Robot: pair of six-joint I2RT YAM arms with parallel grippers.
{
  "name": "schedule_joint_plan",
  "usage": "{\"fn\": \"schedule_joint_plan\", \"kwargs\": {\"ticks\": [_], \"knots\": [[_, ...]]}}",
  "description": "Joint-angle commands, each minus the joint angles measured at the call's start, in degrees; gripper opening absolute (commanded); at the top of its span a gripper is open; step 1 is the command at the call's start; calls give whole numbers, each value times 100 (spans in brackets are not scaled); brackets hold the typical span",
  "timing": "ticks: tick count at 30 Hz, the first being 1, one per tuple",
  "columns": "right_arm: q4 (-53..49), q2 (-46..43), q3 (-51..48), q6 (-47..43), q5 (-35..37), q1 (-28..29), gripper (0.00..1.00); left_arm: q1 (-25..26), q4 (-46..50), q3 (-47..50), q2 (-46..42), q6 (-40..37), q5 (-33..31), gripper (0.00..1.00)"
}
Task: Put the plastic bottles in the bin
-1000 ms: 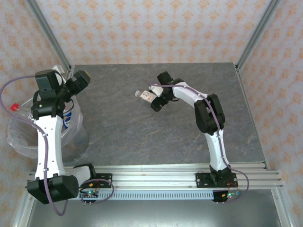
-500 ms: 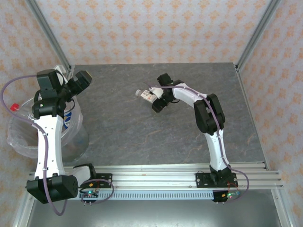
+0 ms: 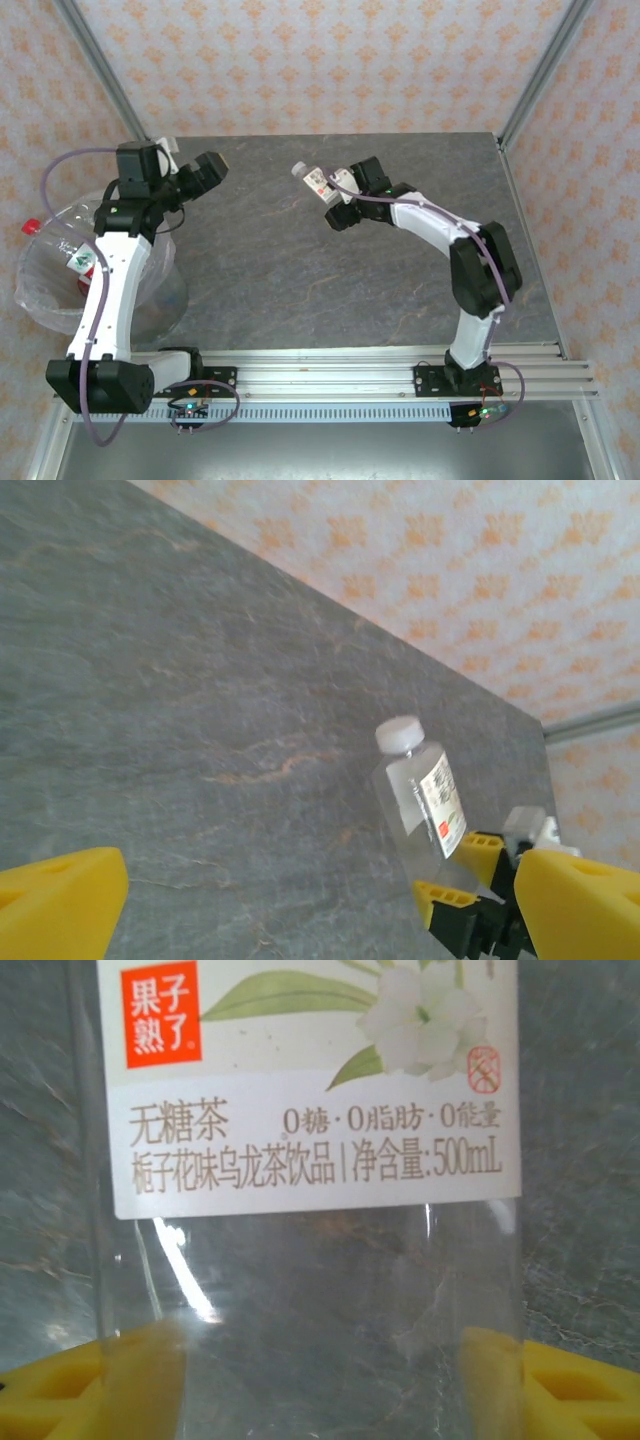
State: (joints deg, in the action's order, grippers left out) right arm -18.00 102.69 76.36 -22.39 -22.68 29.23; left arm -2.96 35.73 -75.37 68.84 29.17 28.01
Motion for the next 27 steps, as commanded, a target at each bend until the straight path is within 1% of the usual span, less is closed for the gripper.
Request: {"fn": "schedule_joint_plan", "kwargs": {"ticks": [1, 4, 7, 10, 16, 19, 21, 27], "knots": [[1216, -586, -486, 813, -224, 50, 62, 397, -464, -101, 126, 114, -20, 100], [1759, -968, -845, 1226, -333, 138, 62, 874, -927, 31, 216, 363, -11, 100], [1974, -1207, -1009, 1426, -237, 286, 62, 1350, -1404, 167, 305, 501, -22, 100], [2191, -1368, -1120, 1564, -199, 426, 62, 1696, -1533, 93, 496, 511, -136, 100], [2334, -1564, -1131, 1668, -201, 681, 62, 1965, -1476, -117, 891, 658, -511, 100], [2376, -1595, -1098, 1789, -351, 709, 62, 2026, -1603, -169, 1072, 700, -352, 100], [2338, -1588, -1097, 1758, -285, 756, 62, 2087, -1693, -212, 1172, 698, -241, 100], [2319, -1505, -1089, 1837, -251, 964, 63, 2259, -1770, -353, 1352, 587, -226, 99]]}}
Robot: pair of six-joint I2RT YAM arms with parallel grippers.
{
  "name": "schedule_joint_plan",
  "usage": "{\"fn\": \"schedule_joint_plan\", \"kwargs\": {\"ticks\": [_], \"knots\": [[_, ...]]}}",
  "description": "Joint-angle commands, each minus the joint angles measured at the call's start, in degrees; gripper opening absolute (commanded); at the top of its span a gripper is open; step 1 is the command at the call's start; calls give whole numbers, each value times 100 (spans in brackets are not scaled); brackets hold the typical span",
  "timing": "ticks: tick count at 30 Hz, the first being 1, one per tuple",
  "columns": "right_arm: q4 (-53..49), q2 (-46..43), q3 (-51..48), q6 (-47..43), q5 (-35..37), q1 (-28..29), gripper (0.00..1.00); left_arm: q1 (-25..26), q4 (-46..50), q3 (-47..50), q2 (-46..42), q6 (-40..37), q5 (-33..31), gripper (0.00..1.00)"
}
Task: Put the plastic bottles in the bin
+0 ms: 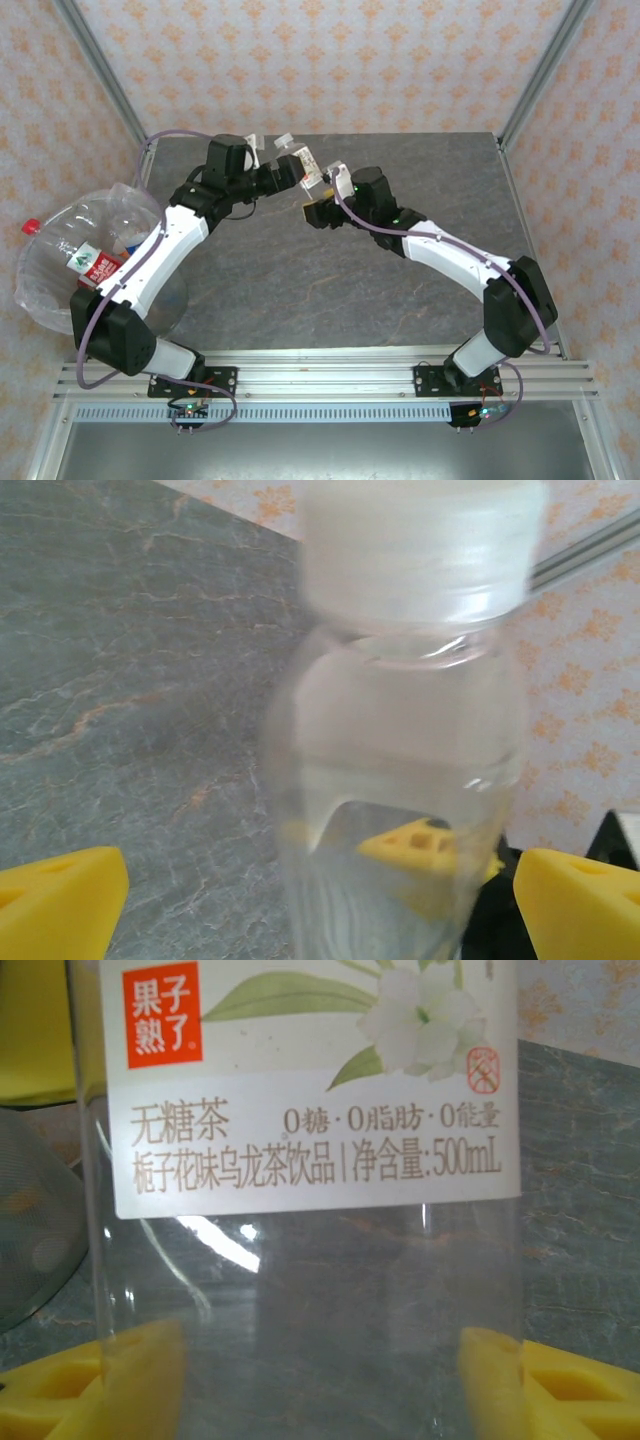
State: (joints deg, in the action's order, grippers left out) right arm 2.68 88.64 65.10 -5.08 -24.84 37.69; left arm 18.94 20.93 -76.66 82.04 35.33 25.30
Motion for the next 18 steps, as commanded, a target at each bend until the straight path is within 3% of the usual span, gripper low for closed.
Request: {"fn": "schedule_joint_plan", "kwargs": {"ticks": [1, 8, 18], "knots": [[262, -89, 53, 121, -22, 154, 63, 94, -316, -239, 53, -56, 79, 98], [545, -86, 103, 398, -225, 221, 64, 172, -152, -273, 129, -73, -277, 91], [641, -46, 121, 627, -373, 289, 64, 169, -136, -204, 58, -95, -450, 72]]}}
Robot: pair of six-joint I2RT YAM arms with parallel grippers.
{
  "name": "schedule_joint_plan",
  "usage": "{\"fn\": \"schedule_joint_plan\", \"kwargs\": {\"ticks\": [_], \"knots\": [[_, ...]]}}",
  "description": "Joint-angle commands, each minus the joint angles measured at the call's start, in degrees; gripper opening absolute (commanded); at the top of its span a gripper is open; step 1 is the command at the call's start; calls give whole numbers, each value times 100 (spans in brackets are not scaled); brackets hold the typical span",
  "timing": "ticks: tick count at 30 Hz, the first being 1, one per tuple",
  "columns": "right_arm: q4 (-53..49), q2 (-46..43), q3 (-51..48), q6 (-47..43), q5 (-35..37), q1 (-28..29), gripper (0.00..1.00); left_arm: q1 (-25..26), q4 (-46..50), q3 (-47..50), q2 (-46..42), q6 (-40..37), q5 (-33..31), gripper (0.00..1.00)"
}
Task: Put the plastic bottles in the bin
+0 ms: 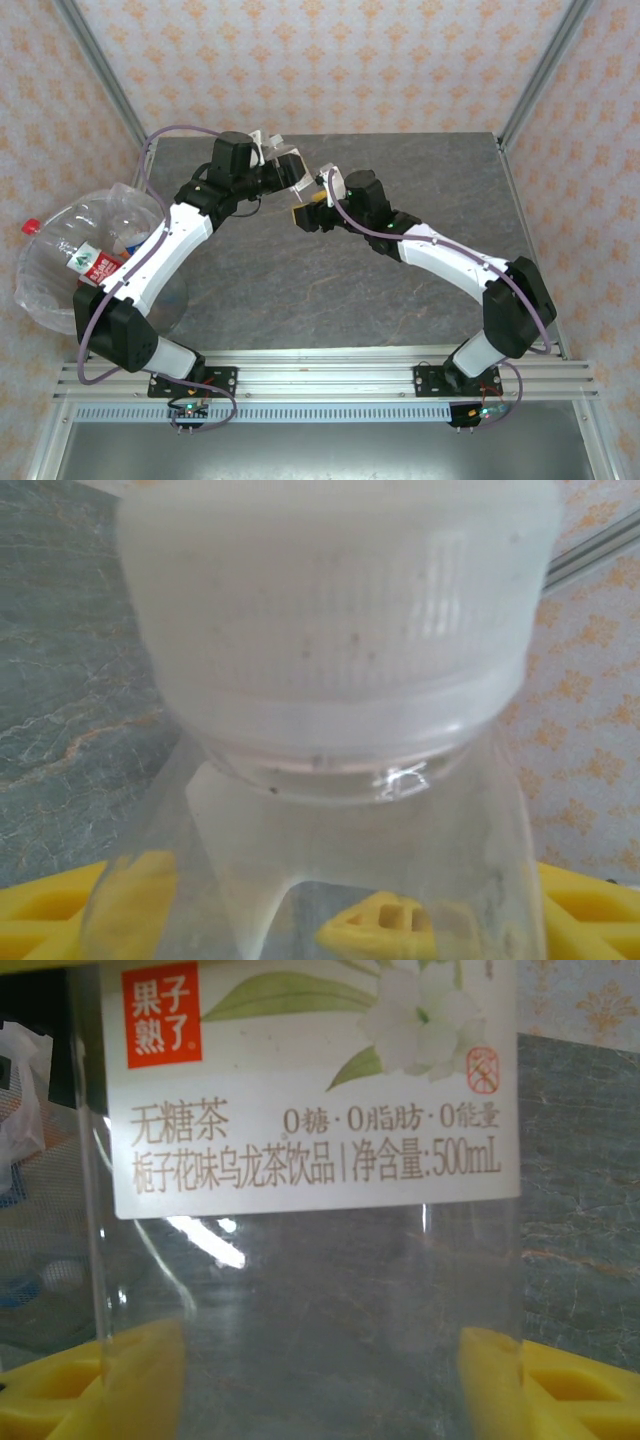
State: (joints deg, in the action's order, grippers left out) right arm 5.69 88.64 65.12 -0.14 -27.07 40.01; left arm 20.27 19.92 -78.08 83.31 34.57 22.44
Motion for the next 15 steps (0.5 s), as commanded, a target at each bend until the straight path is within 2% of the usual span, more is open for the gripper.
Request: {"fn": "schedule_joint_plan", "kwargs": {"ticks": [1, 6, 11, 15], "knots": [[353, -53, 119, 143, -168, 66, 65, 38, -10, -69, -66, -31, -175, 71], [445, -40, 116, 219, -165, 68, 69, 38, -5, -50, -60, -46, -150, 60], [482, -40, 89, 328, -24, 69, 83, 38, -30, -45, -143, -79, -255, 52], [485, -167, -57, 303, 414, 73, 95, 38, -8, 12, -294, -107, -606, 51]]}}
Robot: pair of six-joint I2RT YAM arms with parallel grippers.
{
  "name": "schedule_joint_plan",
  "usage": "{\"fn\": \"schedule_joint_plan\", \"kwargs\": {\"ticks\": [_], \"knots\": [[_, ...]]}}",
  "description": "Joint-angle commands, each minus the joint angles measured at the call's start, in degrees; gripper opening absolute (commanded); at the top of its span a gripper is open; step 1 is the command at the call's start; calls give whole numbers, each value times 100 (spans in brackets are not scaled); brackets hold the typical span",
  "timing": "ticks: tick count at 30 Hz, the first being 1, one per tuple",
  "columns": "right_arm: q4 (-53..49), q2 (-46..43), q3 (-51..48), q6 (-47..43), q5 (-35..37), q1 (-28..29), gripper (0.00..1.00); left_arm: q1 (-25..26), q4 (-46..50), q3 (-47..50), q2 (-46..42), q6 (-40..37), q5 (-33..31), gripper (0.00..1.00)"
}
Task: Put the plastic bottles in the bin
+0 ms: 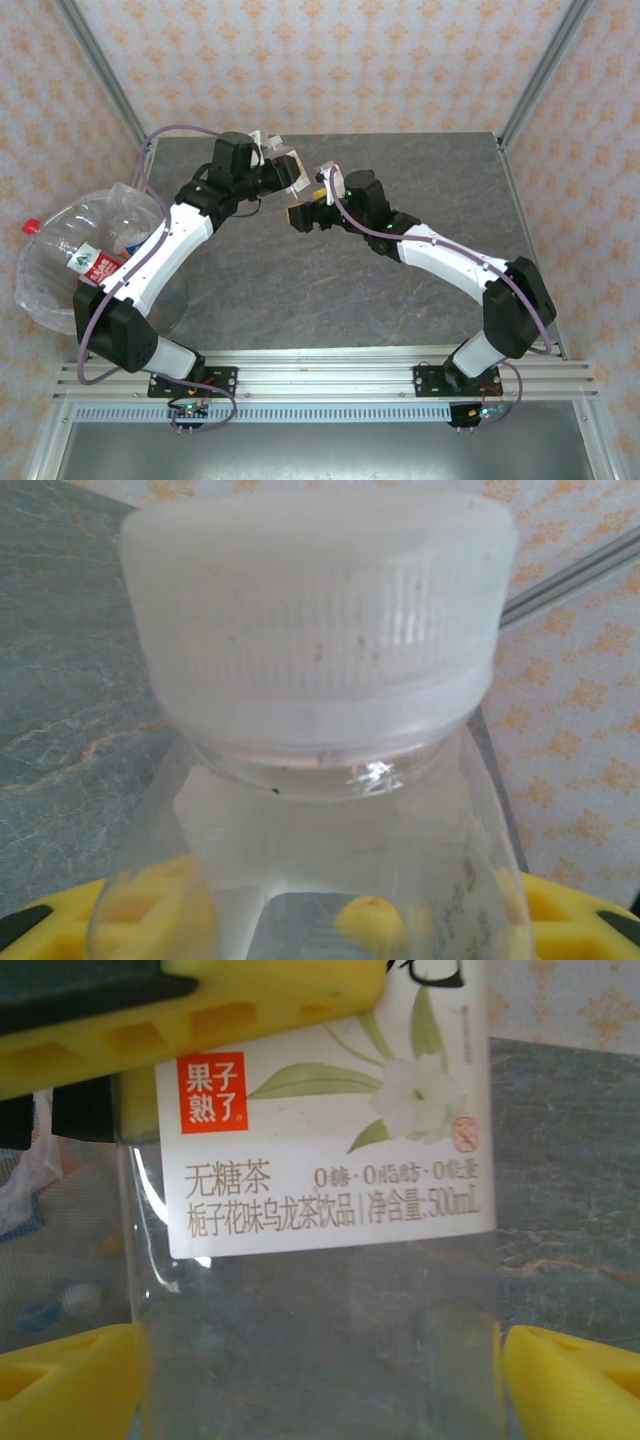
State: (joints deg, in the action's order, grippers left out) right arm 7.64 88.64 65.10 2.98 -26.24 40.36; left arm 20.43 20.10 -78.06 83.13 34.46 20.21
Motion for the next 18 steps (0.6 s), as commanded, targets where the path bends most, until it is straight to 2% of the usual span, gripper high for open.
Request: {"fn": "schedule_joint_plan", "kwargs": {"ticks": [1, 8, 14, 18], "knots": [[283, -209, -84, -21, 383, 34, 97, 21, -11, 19, -303, -106, -458, 51], [526, -615, -390, 181, 992, 27, 99, 18, 328, -13, -426, -290, -978, 51], [1020, -1078, -924, 778, 2180, -115, 99, 12, 803, -157, -852, -678, -1918, 51], [984, -1208, -1147, 1492, 2807, -429, 99, 13, 1066, -124, -1239, -846, -2454, 51]]}}
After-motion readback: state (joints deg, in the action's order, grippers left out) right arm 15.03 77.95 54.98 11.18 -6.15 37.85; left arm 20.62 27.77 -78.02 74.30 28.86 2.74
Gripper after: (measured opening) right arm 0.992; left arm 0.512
